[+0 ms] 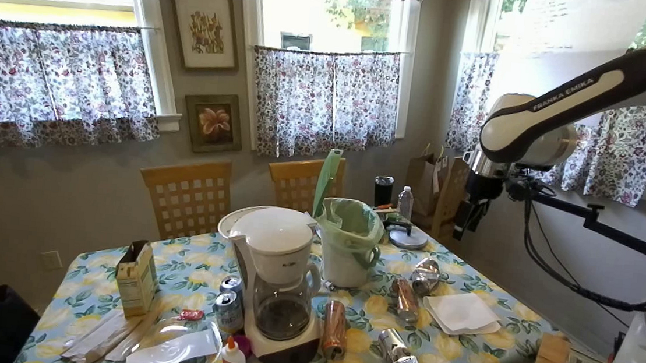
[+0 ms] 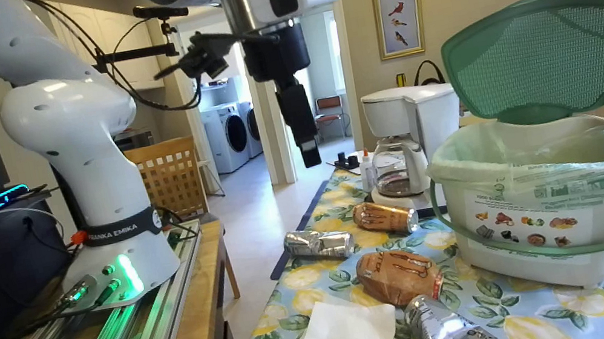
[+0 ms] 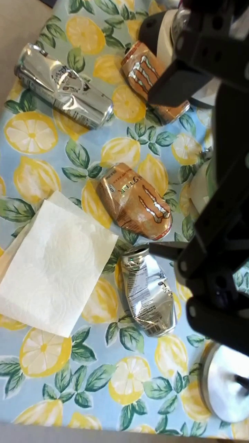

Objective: Use the paper towel to pick the right brown can in the bin

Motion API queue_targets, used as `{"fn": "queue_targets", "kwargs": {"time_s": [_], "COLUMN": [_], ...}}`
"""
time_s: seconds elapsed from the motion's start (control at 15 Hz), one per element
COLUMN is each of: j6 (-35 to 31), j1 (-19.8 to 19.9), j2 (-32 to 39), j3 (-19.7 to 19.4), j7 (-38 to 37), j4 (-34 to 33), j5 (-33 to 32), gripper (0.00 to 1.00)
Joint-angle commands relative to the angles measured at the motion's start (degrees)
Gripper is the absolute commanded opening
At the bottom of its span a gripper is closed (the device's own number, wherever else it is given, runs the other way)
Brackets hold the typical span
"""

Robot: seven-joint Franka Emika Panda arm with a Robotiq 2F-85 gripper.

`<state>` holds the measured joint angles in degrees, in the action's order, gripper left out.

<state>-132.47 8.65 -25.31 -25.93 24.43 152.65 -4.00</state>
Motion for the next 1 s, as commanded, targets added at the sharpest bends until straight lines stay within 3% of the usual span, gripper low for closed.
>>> {"fn": "queue_targets", "kwargs": {"time_s": [0.0, 0.53, 0.6, 0.93], "j6": [-3.76, -9.44, -8.12, -9.06], "j1": [-0.64, 0.7, 2.06, 2.41], "j2": [10.81, 24.41, 20.92, 23.65], "j3": [0.13, 2.77, 3.8, 4.63], "j7": [3.97, 18.24, 14.02, 16.2], "j4": [-4.07, -5.69, -3.87, -4.94], "j5": [3.32, 11.16, 8.05, 9.17], "gripper": [1.0, 1.0, 1.0, 1.0]}}
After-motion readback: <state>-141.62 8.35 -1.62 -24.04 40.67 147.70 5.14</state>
